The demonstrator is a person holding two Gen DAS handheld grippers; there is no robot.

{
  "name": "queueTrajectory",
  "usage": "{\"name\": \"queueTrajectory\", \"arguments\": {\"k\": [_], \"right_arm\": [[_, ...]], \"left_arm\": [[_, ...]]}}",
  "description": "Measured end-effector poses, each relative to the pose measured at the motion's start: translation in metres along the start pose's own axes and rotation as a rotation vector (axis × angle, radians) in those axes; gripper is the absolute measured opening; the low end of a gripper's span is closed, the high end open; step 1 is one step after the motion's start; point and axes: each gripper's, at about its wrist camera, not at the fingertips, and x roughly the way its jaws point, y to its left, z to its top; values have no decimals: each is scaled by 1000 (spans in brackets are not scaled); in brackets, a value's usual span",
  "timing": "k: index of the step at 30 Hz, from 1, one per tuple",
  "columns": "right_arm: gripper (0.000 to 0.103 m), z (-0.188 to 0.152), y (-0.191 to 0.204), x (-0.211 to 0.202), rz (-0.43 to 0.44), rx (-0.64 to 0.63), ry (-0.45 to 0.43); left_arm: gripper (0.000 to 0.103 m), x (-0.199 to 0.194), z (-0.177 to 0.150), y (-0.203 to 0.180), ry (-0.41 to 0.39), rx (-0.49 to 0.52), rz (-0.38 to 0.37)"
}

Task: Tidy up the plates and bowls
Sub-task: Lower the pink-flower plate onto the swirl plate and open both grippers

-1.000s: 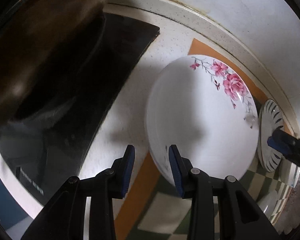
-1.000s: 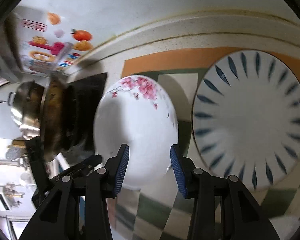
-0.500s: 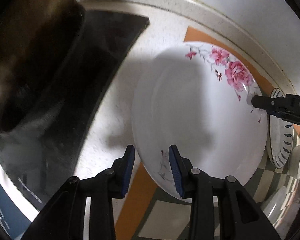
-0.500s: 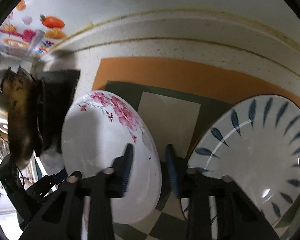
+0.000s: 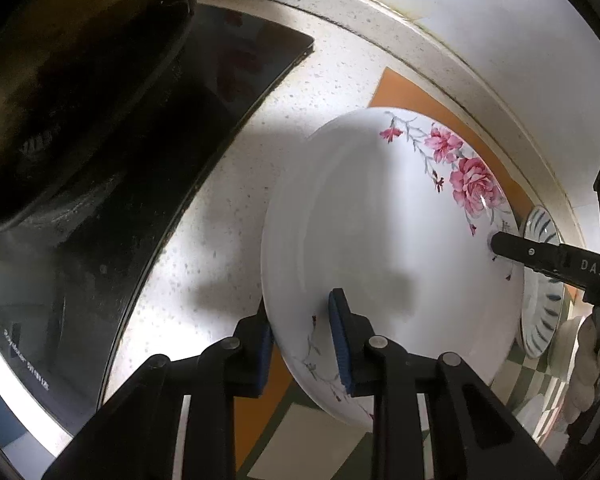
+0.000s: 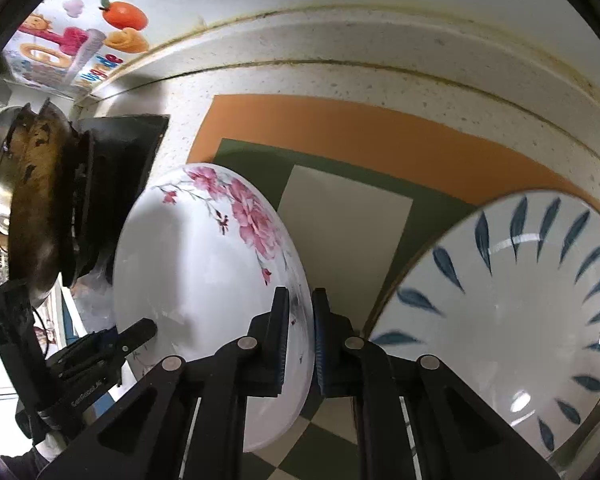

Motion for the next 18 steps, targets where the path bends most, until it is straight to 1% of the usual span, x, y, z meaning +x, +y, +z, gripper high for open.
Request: {"name": "queueTrajectory", "arguments": {"k": [2, 5, 9, 11, 15, 18], "right_arm": [[13, -10, -2, -7, 8, 7, -16], [13, -28, -9, -17, 19, 27, -33], [13, -60, -22, -40, 40, 50, -67], [13, -78, -30, -56, 51, 67, -93], [13, -115, -45, -93, 60, 88, -151], [13, -150, -61, -123, 68, 121, -191]], "left_arm": [[24, -5, -2, -4, -13, 25, 10], [23, -14, -10, -13, -16, 44, 3], [23, -33, -25, -29, -29, 81, -9], [23, -44, -32, -41, -37, 101, -21], [23, -64, -57, -66, -47, 157, -41], [23, -80, -74, -89, -51, 209, -55]]}}
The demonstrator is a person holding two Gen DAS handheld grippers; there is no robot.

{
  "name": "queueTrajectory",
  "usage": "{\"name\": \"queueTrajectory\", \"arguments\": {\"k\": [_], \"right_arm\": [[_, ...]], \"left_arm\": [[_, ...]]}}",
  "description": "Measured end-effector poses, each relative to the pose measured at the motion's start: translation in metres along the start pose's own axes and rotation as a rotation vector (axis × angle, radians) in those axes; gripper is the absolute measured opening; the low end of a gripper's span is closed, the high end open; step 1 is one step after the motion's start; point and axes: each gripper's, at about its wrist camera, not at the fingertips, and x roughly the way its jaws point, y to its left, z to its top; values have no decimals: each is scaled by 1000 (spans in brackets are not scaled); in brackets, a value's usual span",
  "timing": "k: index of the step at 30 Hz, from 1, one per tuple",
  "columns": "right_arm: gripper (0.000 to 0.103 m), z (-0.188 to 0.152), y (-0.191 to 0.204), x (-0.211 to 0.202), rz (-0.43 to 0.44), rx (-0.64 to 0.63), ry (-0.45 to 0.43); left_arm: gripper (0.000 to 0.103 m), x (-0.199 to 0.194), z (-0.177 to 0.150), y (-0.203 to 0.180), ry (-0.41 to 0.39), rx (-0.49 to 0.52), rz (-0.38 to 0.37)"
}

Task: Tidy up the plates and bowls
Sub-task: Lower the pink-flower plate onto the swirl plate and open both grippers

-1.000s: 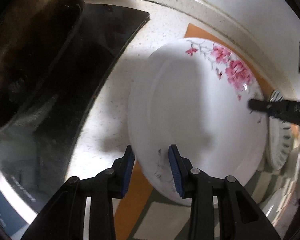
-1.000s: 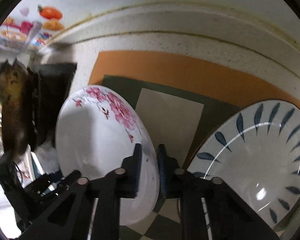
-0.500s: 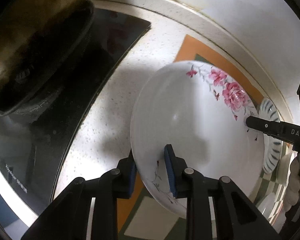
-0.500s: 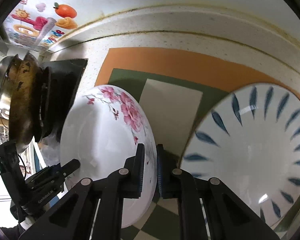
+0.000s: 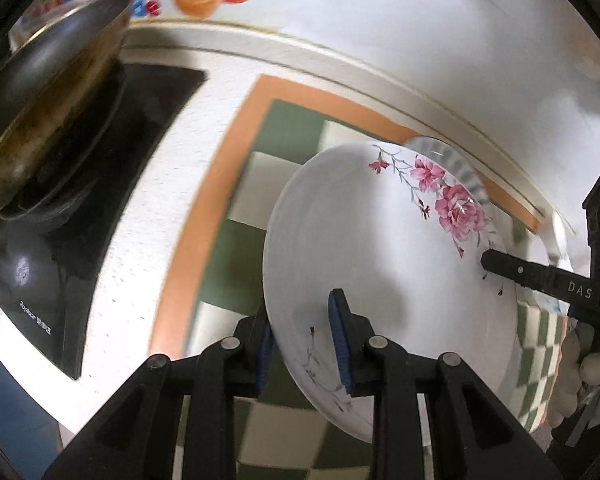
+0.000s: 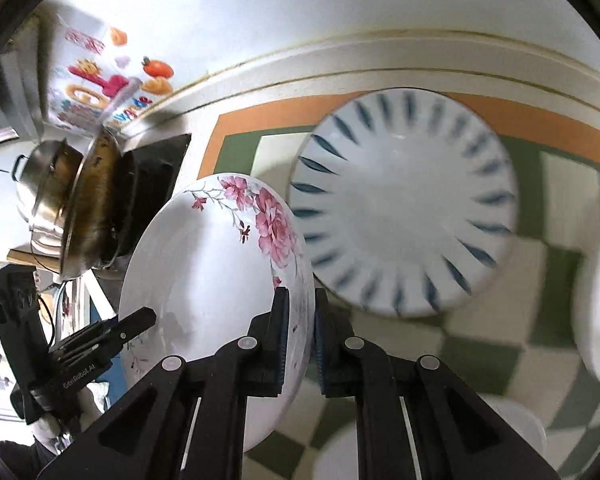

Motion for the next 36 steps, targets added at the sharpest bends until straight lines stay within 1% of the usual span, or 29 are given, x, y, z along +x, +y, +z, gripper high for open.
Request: {"name": "queueTrajectory", "arguments": {"k": [1, 6, 10, 16, 21, 27, 31, 36], "right_arm": [[13, -7, -5, -10, 1, 6, -11], [13, -57, -41, -62, -4, 71, -71], [13, -95, -71, -92, -6, 132, -105], [13, -143, -115, -114, -20, 230, -139], [13, -172, -146, -114, -30, 293, -143], [13, -195, -171, -103, -33, 337, -127], [13, -199, -177, -94, -26, 351, -115], [13, -203, -182, -87, -25, 364, -103]], "left_arm": [[23, -7, -8, -5, -3, 15, -3], [23, -15, -30, -47, 9, 94, -40], [23, -6, -43, -78, 36, 174, -51], [23, 13, -67, -123, 91, 289, -53], [23, 34, -84, -148, 148, 349, -43], [24, 58, -98, -161, 204, 360, -20], [24, 67, -103, -164, 225, 368, 7], [24, 74, -109, -165, 247, 369, 20]]}}
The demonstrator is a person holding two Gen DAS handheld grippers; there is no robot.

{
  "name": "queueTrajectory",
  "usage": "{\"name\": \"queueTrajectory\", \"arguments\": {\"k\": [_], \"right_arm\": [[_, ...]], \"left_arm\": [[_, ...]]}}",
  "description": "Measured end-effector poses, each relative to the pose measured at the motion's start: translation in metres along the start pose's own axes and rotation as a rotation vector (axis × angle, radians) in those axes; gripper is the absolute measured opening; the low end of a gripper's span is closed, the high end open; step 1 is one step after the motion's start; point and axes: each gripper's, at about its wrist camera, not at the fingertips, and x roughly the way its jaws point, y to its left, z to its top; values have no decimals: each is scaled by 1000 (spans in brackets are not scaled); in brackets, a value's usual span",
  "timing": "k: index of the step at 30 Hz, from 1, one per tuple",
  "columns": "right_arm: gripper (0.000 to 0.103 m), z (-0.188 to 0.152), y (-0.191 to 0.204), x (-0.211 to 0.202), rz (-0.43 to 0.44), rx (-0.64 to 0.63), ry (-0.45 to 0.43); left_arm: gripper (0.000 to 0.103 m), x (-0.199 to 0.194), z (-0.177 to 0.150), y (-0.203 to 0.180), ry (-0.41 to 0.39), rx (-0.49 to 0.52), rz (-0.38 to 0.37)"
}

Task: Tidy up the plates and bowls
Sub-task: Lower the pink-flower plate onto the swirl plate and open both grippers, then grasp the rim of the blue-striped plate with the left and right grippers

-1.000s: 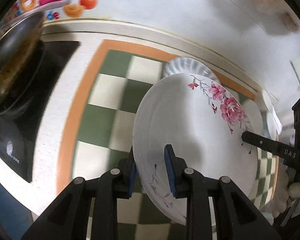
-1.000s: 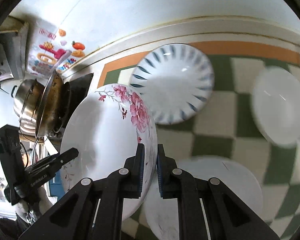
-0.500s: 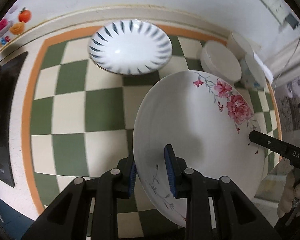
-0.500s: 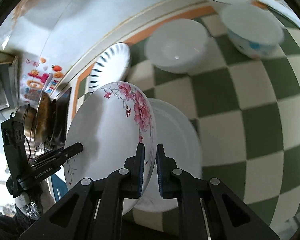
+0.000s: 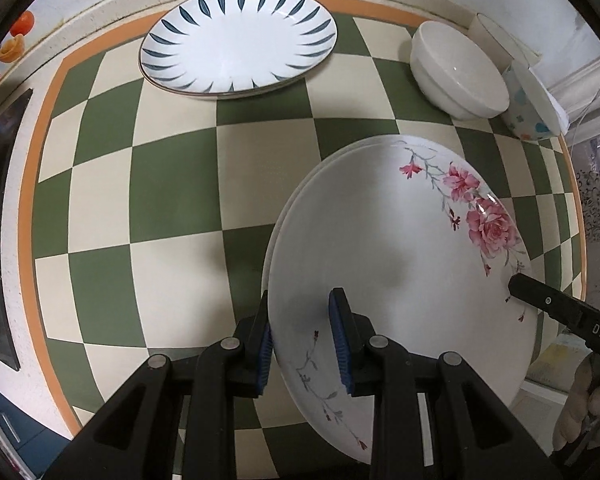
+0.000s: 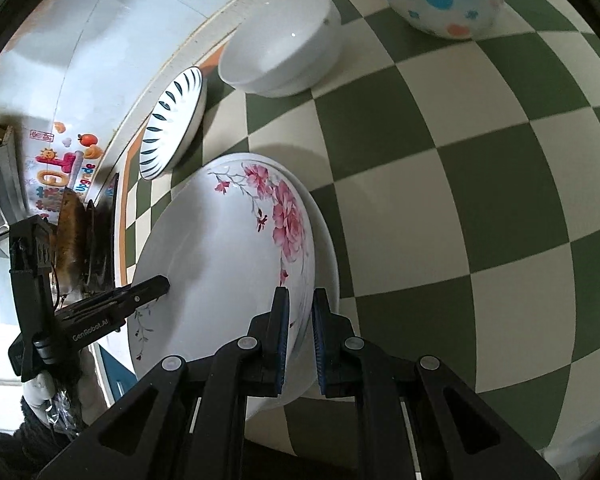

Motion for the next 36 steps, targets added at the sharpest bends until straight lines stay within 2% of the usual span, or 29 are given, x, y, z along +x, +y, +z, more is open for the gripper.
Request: {"name": "queueTrajectory", "arguments": {"k": [16, 21, 26, 29, 32, 34, 36], "right_arm": [[13, 6, -12, 0, 49, 84, 28], [13, 6, -15, -2, 73, 85, 29], [13, 5, -7, 1, 37, 36, 47], [16, 4, -5, -5, 10, 32, 48], [16, 10, -2, -27, 35, 40, 15], [17, 19, 10, -43, 39, 22, -8], [23, 33, 30, -53, 38, -6, -26]], "left_arm": [[24, 3, 1, 1, 61, -31, -14], [24, -1, 0, -4, 59, -12, 26], [24, -3, -2, -9, 56, -14, 51], [24, -14, -4, -7, 29, -31, 65], [24, -37, -3, -6, -27, -60, 81], [24, -58, 2, 2, -67, -88, 77], [25, -79, 14, 13, -119, -115, 86]]}}
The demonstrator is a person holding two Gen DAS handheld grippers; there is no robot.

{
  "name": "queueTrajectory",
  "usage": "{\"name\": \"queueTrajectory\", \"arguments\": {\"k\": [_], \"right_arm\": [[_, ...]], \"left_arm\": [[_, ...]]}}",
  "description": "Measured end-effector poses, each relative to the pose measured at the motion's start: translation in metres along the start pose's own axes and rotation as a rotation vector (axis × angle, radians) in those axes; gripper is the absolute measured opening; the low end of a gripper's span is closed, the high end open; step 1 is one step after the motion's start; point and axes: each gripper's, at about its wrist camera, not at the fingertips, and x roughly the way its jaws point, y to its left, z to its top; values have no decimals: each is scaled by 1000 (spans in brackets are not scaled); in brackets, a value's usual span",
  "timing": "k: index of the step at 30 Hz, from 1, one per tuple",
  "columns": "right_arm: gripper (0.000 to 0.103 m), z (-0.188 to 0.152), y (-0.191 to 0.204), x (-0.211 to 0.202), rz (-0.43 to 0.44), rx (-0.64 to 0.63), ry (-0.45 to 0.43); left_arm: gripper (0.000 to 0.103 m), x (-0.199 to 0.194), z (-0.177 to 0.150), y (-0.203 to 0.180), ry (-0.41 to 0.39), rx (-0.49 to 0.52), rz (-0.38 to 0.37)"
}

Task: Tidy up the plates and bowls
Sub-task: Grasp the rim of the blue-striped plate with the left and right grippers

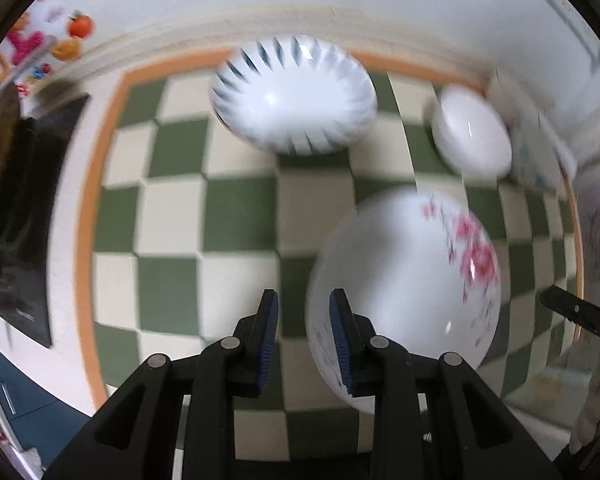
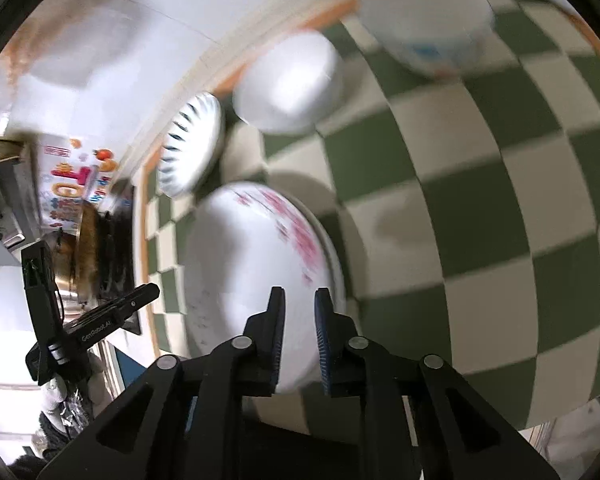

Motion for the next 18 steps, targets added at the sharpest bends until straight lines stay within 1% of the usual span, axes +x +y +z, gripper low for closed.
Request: {"name": "queueTrajectory", "arguments": {"k": [1, 2, 4, 7, 9, 11, 12, 15, 18], "right_arm": [[30, 10, 14, -2, 12, -17, -7], [37, 23, 31, -2, 31, -36, -17], [43, 47, 57, 5, 34, -70, -34], [44, 91, 93, 37, -1, -113, -29], [44, 123, 111, 71, -25, -118, 3], [44, 147, 123, 100, -34, -125, 37], [44, 160, 130, 116, -65, -130, 46], [44, 187, 139, 151, -132, -152, 72], [44, 204, 138, 173, -184, -165, 99]], "left_arm": [[25, -4, 6, 7, -21, -10, 1], [28, -6, 20, 12, -41, -22, 2], [29, -5, 46, 30, -62, -52, 19], [29, 11, 81, 67, -39, -101, 15], [29, 31, 105, 88, 2, -135, -12], [29, 54, 126, 102, 34, -155, -33], [29, 62, 133, 107, 44, -156, -40], [29, 89, 153, 115, 74, -159, -60], [29, 113, 167, 115, 112, -147, -76]]}}
